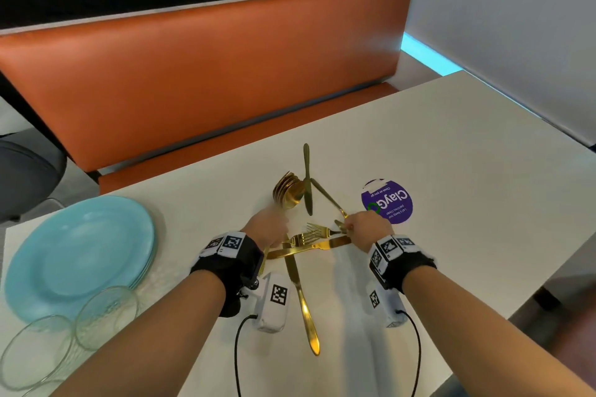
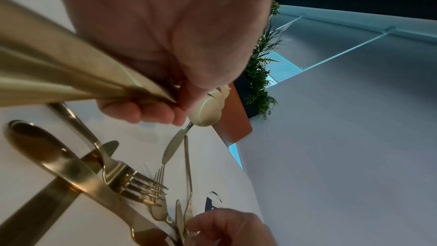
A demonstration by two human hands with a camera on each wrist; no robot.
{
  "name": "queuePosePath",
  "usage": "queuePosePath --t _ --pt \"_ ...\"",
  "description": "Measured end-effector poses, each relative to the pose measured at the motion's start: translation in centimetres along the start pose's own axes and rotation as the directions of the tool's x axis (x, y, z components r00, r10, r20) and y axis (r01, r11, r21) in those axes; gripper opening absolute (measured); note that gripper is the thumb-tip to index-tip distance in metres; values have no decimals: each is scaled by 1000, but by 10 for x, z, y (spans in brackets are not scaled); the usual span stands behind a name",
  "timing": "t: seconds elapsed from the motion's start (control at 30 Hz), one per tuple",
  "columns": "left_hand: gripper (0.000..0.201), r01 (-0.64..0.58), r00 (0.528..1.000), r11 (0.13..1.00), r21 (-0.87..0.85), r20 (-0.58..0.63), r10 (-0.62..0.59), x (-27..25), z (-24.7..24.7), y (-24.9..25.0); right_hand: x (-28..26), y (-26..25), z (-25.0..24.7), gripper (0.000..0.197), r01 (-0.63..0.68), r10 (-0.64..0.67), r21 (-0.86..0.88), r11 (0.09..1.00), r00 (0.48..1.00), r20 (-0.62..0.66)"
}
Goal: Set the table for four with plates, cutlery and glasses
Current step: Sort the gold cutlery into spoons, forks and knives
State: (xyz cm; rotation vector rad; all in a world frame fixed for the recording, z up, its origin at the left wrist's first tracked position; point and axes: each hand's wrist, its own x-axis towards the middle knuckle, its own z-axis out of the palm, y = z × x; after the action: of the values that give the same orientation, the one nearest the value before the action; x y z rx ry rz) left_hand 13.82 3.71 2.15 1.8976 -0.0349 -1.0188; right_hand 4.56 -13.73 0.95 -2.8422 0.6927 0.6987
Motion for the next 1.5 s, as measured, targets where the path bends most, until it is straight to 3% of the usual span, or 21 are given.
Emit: queuePosePath --t 0.37,0.57,0.77,0.93,1.07,1.17,1.27,1.4,1.5 --pt "22 57 998 997 -49 -11 -57 1 0 -2 7 -9 12 27 20 -22 -116 993 1000 -19" --pt "18 52 999 994 -93 -12 -53 1 -6 -1 14 -6 7 26 -32 36 -122 992 999 27" --pt "12 28 1000 992 -126 -7 -30 1 -6 1 18 2 -7 25 -117 115 48 992 992 59" --pt "10 30 999 993 -113 -11 -31 -1 -4 -1 17 11 -8 24 -115 105 154 981 992 69" --pt "20 38 999 995 -93 -22 -40 -1 -4 -1 13 14 -8 25 -115 99 150 982 989 107" --pt "21 35 999 994 -101 -27 -38 -1 -4 -2 9 15 -17 25 -113 92 251 961 991 94" --pt "17 18 1000 992 -125 0 -18 -2 -1 0 5 10 -29 19 -104 70 465 879 994 88" --pt "17 16 998 980 -197 59 -4 -7 6 4 -6 -13 -40 6 -162 19 812 560 983 182" --pt "18 31 994 975 -221 111 -7 -10 8 5 -9 -33 -33 10 -196 -29 878 437 972 232"
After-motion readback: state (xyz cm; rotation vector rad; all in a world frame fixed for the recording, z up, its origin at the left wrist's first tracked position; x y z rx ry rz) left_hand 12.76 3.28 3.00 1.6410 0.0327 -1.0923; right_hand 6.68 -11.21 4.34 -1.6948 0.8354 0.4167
